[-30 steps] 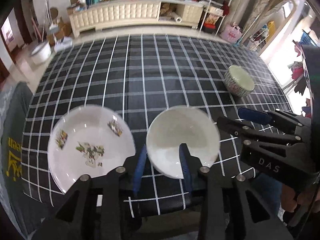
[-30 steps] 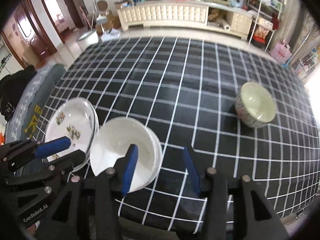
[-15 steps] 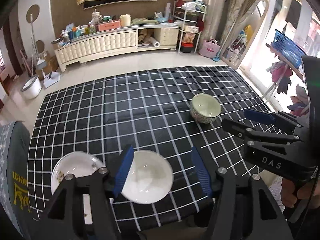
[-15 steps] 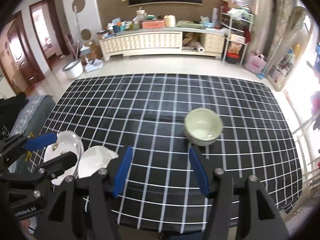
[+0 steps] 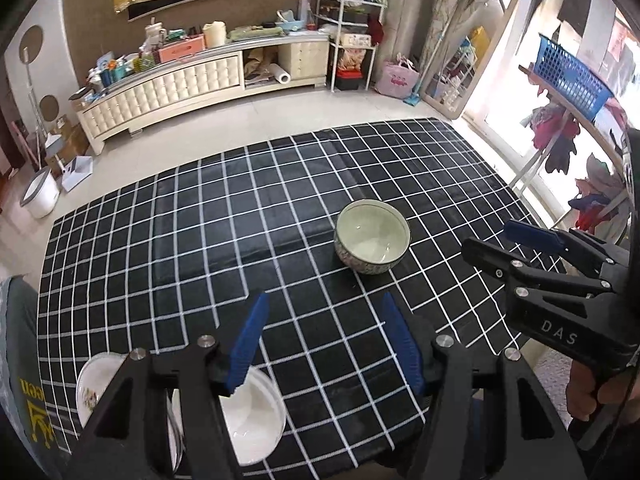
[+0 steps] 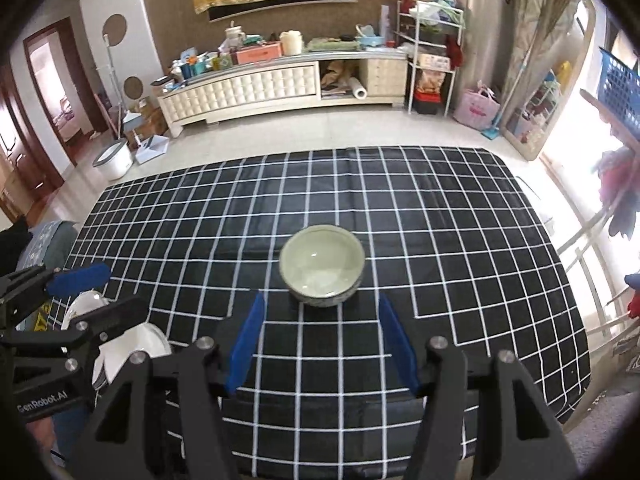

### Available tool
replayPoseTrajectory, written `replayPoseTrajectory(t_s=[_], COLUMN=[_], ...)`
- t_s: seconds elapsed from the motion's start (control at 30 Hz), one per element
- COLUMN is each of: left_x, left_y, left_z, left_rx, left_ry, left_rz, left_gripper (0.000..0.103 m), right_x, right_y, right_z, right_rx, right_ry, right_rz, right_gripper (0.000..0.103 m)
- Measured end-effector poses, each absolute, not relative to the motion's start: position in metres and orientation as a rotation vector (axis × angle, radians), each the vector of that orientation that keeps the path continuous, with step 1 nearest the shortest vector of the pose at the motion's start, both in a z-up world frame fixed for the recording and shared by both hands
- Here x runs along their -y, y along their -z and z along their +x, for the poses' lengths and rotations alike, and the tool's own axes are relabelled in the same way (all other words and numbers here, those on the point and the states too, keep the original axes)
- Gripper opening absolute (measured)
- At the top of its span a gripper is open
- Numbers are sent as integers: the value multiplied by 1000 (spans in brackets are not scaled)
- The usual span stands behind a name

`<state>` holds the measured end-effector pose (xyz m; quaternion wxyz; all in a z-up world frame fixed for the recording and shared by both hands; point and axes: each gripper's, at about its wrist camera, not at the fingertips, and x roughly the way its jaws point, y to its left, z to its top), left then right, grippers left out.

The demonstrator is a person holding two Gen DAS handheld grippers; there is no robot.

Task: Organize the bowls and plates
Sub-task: 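Close both grippers on the rim of the small patterned bowl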

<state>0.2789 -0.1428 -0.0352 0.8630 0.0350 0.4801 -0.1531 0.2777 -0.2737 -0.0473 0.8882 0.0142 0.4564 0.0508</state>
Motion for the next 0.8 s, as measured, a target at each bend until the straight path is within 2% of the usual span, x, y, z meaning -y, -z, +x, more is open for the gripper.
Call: replayPoseTrajectory(t_s=[0.63, 0.67, 0.8], left_x=[202, 203, 210], left_y=[132, 137, 156], left_z=[386, 389, 399], left_rx=[-1201, -1212, -1245], left_ry=[296, 300, 304], left_rz=[116, 118, 130], left_gripper=[57, 53, 37], right_x=[312, 312, 307], right_y=[133, 140, 155], right_z=[361, 364, 373], right_rx=[-1078, -1092, -1130], right_ry=[-119, -127, -129], right_rz=[74, 77, 75], right_gripper=[63, 63, 51])
